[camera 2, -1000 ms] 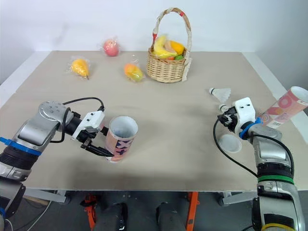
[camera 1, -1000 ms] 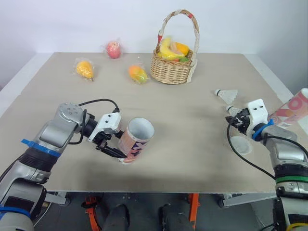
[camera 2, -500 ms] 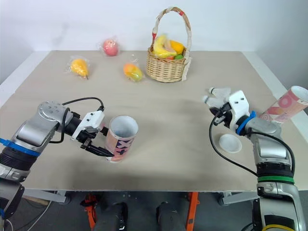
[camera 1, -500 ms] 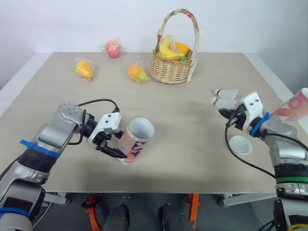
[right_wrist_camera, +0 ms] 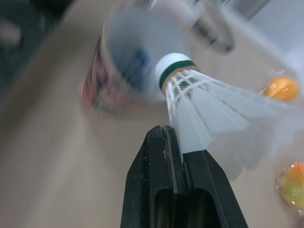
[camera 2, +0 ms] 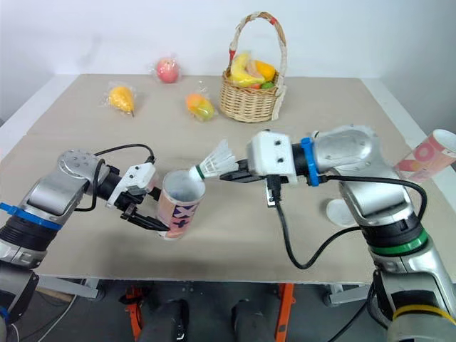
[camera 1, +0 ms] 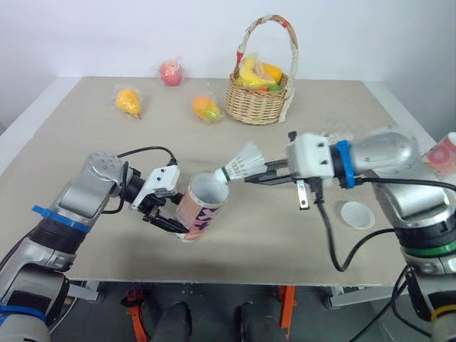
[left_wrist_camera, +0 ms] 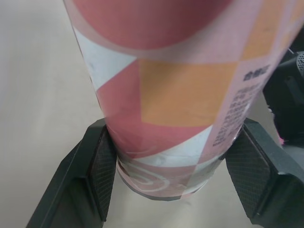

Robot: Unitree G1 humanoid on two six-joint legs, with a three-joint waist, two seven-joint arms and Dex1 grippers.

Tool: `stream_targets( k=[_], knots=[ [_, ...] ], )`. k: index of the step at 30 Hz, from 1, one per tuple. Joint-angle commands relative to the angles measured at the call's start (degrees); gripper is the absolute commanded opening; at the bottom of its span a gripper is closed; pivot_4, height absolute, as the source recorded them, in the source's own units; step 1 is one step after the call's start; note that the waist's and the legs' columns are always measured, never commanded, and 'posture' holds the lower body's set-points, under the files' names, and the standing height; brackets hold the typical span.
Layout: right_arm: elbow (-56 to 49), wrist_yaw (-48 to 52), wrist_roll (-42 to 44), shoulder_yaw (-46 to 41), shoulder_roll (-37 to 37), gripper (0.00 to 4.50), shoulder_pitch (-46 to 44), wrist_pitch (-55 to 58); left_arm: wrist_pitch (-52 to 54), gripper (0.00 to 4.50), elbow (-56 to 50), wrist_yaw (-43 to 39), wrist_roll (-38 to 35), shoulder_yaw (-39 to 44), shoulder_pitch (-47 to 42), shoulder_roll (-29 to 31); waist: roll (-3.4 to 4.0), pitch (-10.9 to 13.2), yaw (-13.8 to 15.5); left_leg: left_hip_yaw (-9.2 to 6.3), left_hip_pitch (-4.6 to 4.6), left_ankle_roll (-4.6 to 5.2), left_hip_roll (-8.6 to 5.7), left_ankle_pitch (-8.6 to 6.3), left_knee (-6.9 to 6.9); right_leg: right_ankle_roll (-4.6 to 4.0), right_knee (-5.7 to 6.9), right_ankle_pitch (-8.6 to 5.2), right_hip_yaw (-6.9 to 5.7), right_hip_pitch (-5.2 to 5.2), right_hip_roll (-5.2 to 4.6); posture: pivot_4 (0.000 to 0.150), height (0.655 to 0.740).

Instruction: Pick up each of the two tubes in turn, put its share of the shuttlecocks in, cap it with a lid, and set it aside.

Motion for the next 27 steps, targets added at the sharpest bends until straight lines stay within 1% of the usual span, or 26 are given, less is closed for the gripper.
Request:
stream_targets(
  k=[1, 5, 6, 7, 8, 9, 10, 11, 12, 13, 14, 15, 19, 23, 24, 27],
  knots=[
    [1.50, 1.92, -3.52, 1.14, 0.21, 0.07, -2.91, -3.95, -0.99, 3.17, -0.42, -0.25, -0.32, 0.75, -1.01, 0.07, 0.00, 0.00, 0.01, -0.04, 0.00, 0.00, 0.00, 0.00, -0.05, -0.02, 0.01, -0.03, -0.02, -0.01, 0.01, 0.150, 0.7400],
    [2.08, 3.08, -2.56, 1.35, 3.23, 0.07, -6.92, -4.73, -1.19, 3.17, -0.32, -0.30, -0.27, 0.80, -0.77, 0.26, 0.01, 0.00, -0.01, -0.12, 0.01, -0.01, 0.02, -0.01, -0.13, -0.11, 0.04, -0.09, -0.07, -0.02, 0.05, 0.150, 0.7400],
    [2.49, 2.86, -2.47, 1.09, 4.12, 0.53, -7.77, -5.04, -1.24, 3.17, -0.28, -0.30, -0.25, 0.79, -0.74, 0.27, 0.00, 0.00, -0.02, -0.13, 0.01, -0.01, 0.02, -0.01, -0.13, -0.11, 0.05, -0.09, -0.07, -0.01, 0.05, 0.150, 0.7400],
    [2.78, 2.75, -2.18, 0.74, 4.90, 0.53, -8.39, -5.34, -1.28, 3.17, -0.26, -0.30, -0.25, 0.79, -0.70, 0.29, 0.01, 0.00, -0.01, -0.13, 0.01, -0.01, 0.02, -0.01, -0.12, -0.11, 0.05, -0.09, -0.08, -0.01, 0.05, 0.150, 0.7400],
    [2.72, 2.69, -1.25, 0.21, 5.71, 1.05, -9.07, -4.92, -1.33, 3.17, -0.27, -0.32, -0.25, 0.77, -0.65, 0.32, 0.00, 0.00, -0.02, -0.14, 0.00, -0.01, 0.02, -0.01, -0.10, -0.10, 0.06, -0.08, -0.09, 0.00, 0.04, 0.150, 0.7400],
    [2.56, 2.97, -0.34, -0.26, 6.23, 1.19, -9.53, -4.54, -1.37, 3.17, -0.29, -0.35, -0.27, 0.77, -0.61, 0.33, 0.01, 0.00, -0.01, -0.13, 0.00, -0.01, 0.02, -0.01, -0.10, -0.10, 0.05, -0.07, -0.09, 0.00, 0.04, 0.150, 0.7400],
    [2.31, 3.53, 0.67, -0.63, 6.49, 1.59, -9.89, -4.13, -1.40, 3.17, -0.27, -0.39, -0.31, 0.77, -0.58, 0.32, 0.00, 0.00, 0.00, -0.13, 0.00, -0.01, 0.02, -0.01, -0.10, -0.10, 0.05, -0.07, -0.09, 0.00, 0.04, 0.150, 0.7400],
    [2.17, 3.94, 1.26, -0.84, 6.62, 2.28, -10.10, -3.88, -1.42, 3.17, -0.26, -0.41, -0.34, 0.76, -0.57, 0.30, 0.00, 0.00, 0.01, -0.15, 0.00, -0.01, 0.01, -0.01, -0.09, -0.10, 0.05, -0.07, -0.10, 0.01, 0.03, 0.150, 0.7400],
    [1.90, 4.84, 1.60, -0.63, 6.46, 2.83, -10.06, -4.14, -1.53, 3.17, -0.19, -0.49, -0.34, 0.75, -0.55, 0.32, 0.00, 0.00, 0.01, -0.15, 0.00, -0.01, 0.00, -0.01, -0.08, -0.11, 0.05, -0.06, -0.10, 0.02, 0.01, 0.150, 0.7400],
    [1.44, 5.73, 2.09, -0.38, 6.26, 3.01, -9.84, -4.24, -1.60, 3.17, -0.13, -0.55, -0.35, 0.73, -0.54, 0.32, 0.00, 0.00, 0.01, -0.15, 0.00, -0.01, 0.00, -0.01, -0.08, -0.12, 0.05, -0.05, -0.10, 0.02, 0.00, 0.150, 0.7400],
    [0.50, 6.98, 3.17, -0.10, 5.82, 3.45, -9.33, -2.98, -1.71, 3.17, -0.04, -0.63, -0.30, 0.67, -0.55, 0.34, 0.00, 0.00, 0.01, -0.14, 0.00, -0.01, 0.00, -0.01, -0.08, -0.39, 0.05, 0.10, -0.10, 0.02, 0.00, 0.150, 0.7400],
    [0.08, 8.00, 3.91, 0.04, 5.41, 3.72, -9.01, -1.92, -1.83, 3.17, 0.04, -0.66, -0.27, 0.64, -0.58, 0.32, 0.00, 0.00, 0.00, -0.15, 0.00, -0.01, 0.00, -0.01, -0.08, -0.39, 0.05, 0.10, -0.10, 0.02, 0.01, 0.150, 0.7400],
    [3.38, 6.75, 4.79, -3.05, 4.18, 3.72, -8.69, 1.04, -1.82, 3.17, -0.35, -0.59, -0.41, 0.75, -0.27, 0.39, 0.00, 0.00, -0.01, -0.18, 0.00, -0.01, 0.01, -0.01, -0.09, -0.41, 0.05, 0.08, -0.14, 0.01, 0.03, 0.150, 0.7400],
    [12.17, -0.11, 8.21, -13.92, 1.42, 3.72, -5.89, 6.95, -1.47, 3.17, -0.89, -0.19, -0.66, 1.06, 0.23, 0.51, -0.02, 0.01, 0.47, -0.20, 0.00, -0.01, -0.03, -0.01, -0.06, -0.40, 0.05, 0.11, -0.16, 0.06, -0.03, 0.150, 0.7400],
    [13.20, -1.62, 7.91, -15.48, 0.76, 3.72, -4.58, 7.18, -1.33, 3.17, -1.18, -0.11, -0.76, 1.16, 0.43, 0.66, -0.02, 0.00, 0.53, -0.18, 0.00, -0.01, -0.07, -0.01, -0.06, -0.42, 0.04, 0.12, -0.16, 0.09, -0.09, 0.150, 0.7400],
    [18.44, -10.85, 3.45, -18.96, -0.94, 3.72, 0.70, 9.49, -1.04, 3.17, -1.78, 0.25, -0.79, 1.35, 1.00, 1.08, -0.07, -0.03, 0.61, -0.16, 0.00, -0.01, -0.08, -0.02, -0.08, -0.42, 0.02, 0.09, -0.15, 0.09, -0.11, 0.150, 0.7400]
  ],
)
